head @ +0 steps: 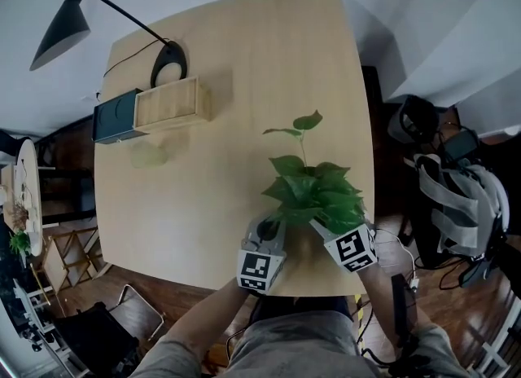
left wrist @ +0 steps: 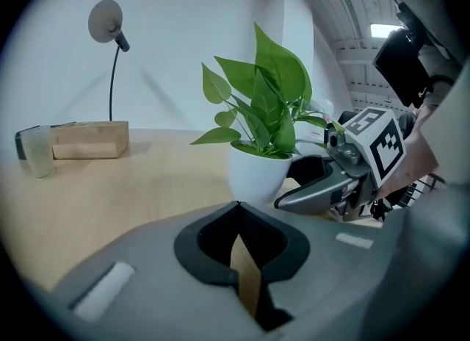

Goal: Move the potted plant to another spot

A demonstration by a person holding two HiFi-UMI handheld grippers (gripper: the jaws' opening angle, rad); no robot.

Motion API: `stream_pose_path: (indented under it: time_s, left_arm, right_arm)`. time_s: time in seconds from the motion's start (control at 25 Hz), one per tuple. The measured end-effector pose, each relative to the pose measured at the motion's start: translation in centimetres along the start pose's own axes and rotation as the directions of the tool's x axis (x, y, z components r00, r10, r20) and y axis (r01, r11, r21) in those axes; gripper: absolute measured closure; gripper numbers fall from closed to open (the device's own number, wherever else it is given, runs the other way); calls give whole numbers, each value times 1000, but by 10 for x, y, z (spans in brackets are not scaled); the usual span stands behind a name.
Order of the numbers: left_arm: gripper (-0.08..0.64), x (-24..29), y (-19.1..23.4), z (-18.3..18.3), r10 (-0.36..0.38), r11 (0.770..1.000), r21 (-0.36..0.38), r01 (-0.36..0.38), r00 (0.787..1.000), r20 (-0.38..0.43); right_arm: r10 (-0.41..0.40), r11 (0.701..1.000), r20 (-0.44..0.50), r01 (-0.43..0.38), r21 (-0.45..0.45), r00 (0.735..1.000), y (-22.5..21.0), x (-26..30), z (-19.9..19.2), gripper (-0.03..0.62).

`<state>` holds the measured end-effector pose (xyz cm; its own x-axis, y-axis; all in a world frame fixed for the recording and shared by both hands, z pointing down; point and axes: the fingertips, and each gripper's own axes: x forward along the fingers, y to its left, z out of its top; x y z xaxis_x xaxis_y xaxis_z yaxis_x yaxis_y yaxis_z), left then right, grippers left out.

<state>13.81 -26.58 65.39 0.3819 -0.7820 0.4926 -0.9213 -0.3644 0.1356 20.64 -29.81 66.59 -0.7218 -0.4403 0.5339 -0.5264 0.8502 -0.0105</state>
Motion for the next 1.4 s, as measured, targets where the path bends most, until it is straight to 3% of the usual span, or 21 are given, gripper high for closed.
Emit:
stream_pose_path:
  time_s: [0.28, 0.68, 1.16, 1.4]
  left_arm:
    - [566, 11, 6, 10, 14, 999, 38, -16, 999, 43]
    - [566, 19, 8, 18, 18, 999, 49, -21, 998, 59]
    - [566, 8, 2, 36, 17, 997, 71, -24, 995, 103]
    - [566, -6, 1, 64, 20, 995, 94, -36, 987, 161]
  right_arm:
    - [49, 995, 23, -47, -86, 999, -4, 19, 15, 129]
    - [78, 987, 42, -71, -145, 996, -2, 34, 23, 146]
    - [104, 993, 126, -96, -65, 987, 2, 25, 32, 150]
    - [83, 996, 187, -73, -57, 979, 0, 14, 58, 150]
